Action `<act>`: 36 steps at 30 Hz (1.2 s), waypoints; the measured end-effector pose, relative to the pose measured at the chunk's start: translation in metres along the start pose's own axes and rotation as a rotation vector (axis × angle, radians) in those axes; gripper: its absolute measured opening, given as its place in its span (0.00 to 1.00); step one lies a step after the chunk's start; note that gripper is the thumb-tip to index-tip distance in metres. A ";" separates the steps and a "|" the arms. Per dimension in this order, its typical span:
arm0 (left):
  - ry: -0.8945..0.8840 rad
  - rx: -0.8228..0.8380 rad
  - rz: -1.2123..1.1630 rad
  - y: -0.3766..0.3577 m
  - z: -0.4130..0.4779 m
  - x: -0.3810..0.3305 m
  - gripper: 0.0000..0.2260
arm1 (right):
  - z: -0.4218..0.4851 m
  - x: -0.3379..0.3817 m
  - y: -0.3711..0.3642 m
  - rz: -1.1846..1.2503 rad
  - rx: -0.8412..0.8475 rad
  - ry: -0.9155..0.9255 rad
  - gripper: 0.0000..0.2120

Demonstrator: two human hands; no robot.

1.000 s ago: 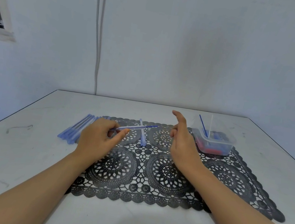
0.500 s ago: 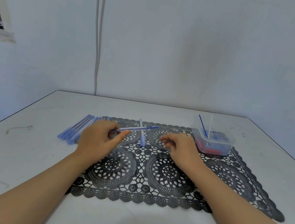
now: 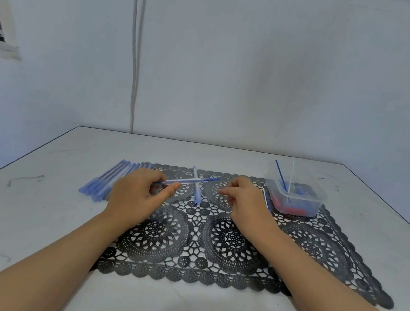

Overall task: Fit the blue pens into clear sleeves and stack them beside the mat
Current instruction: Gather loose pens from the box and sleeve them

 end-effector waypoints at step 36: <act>-0.074 -0.013 0.082 0.001 -0.002 -0.007 0.16 | -0.029 0.065 -0.003 -0.170 -0.093 0.459 0.29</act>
Point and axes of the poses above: each hand's wrist, its own z-axis towards the middle knuckle, its own y-axis out of the back of the hand, x = y × z, the point moved 7 cm from there along z, towards the middle knuckle, and after that the axes turned 12 degrees about z, right-handed, at the moved point
